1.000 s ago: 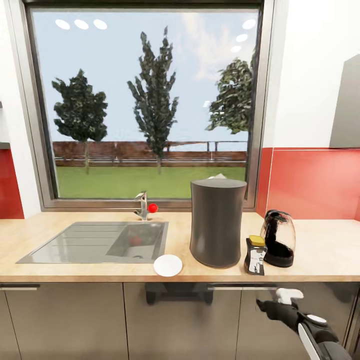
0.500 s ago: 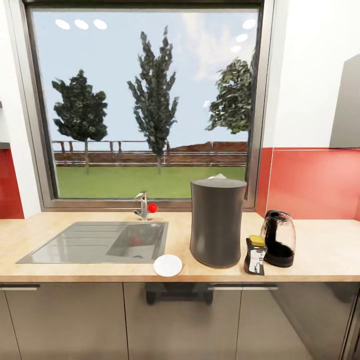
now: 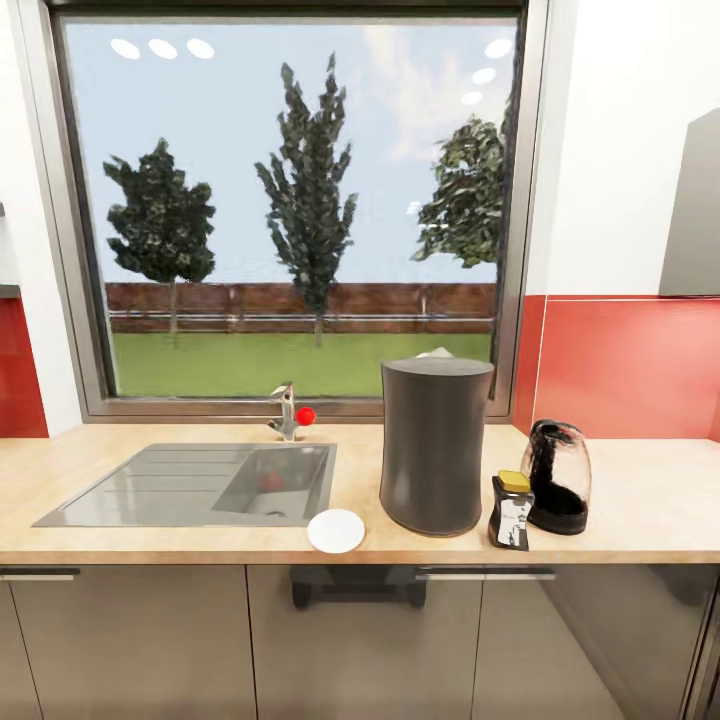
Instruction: Set up a coffee station on the kitchen countertop: keep the coffee maker on the countertop, move the bottle of coffee from the kitchen shelf to the counter next to the coffee maker, place a paper coffee filter on top of the coffee maker, put the saucer next to the coffee maker with the coffee cup on the saucer, and place the electric kettle next to the coffee maker.
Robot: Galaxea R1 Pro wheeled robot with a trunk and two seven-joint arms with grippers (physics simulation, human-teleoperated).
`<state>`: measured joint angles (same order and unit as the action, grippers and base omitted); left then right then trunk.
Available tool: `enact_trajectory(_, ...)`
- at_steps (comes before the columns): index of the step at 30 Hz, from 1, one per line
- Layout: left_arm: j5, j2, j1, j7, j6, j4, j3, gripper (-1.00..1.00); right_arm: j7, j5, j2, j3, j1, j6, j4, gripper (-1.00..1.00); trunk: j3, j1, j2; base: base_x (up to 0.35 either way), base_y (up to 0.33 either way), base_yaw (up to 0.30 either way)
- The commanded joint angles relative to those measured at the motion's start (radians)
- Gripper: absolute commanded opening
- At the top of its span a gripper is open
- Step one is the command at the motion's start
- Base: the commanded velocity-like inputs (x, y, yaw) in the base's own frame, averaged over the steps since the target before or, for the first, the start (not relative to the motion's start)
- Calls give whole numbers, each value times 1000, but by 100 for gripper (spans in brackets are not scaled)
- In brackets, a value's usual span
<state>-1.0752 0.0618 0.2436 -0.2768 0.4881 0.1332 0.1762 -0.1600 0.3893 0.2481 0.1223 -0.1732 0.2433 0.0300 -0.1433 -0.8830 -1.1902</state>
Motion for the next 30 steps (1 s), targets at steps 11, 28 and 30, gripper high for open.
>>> enact_trajectory(11, -6, -71, 0, -13, 3, 105, 7, 100, 14, 35, 2, 19, 1, 134, 6, 100, -1, 0, -1, 0, 0, 0)
enact_trajectory(28, 84, -83, 0, -13, 3, 95, 3, 100, 36, -169, 18, 28, 2, 131, 6, 100, -1, 0, -1, 0, 0, 0)
enact_trajectory(30, 88, -83, 0, -13, 3, 95, 3, 100, 37, -169, 18, 28, 2, 130, 6, 100, -1, 0, -1, 0, 0, 0)
